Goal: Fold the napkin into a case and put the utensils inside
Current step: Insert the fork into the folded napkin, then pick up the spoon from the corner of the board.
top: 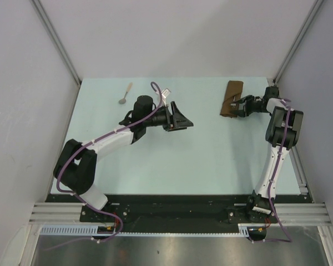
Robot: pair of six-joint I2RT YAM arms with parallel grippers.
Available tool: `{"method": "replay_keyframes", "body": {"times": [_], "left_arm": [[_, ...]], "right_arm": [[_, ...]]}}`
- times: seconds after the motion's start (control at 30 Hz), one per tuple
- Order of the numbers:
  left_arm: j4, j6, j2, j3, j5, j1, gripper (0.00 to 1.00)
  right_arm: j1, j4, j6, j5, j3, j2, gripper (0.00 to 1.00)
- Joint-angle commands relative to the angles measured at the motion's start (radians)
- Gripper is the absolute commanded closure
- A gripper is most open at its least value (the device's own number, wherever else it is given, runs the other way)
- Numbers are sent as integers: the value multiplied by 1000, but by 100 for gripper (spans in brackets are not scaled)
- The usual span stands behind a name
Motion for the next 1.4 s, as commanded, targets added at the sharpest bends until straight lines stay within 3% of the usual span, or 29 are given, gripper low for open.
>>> {"method": "replay_keyframes", "body": {"times": [0.0,0.17,0.33,0.47,0.53,0.67,0.83,1.13,1.37], "left_arm": [[-12,50,-6,22,4,30,28],[-261,216,6,133,-91,70,23],[-493,377,47,251,-302,166,21],[-703,532,176,433,-522,257,20],[-728,590,280,496,-615,303,24],[-860,679,453,734,-662,379,30],[-833,525,551,813,-662,462,31],[-661,7,534,620,-651,583,32],[-603,-170,612,641,-613,623,37]], "right_arm": [[13,-120,-85,0,-20,-83,44],[17,-84,-155,21,-254,-330,37],[54,-48,-314,93,-462,-600,32],[184,-105,-494,258,-550,-792,32],[296,-130,-549,356,-589,-878,31],[398,-68,-566,300,-688,-976,31],[347,-85,-603,251,-754,-1064,31],[309,-4,-542,165,-852,-1160,30],[289,15,-540,153,-873,-1209,30]]}}
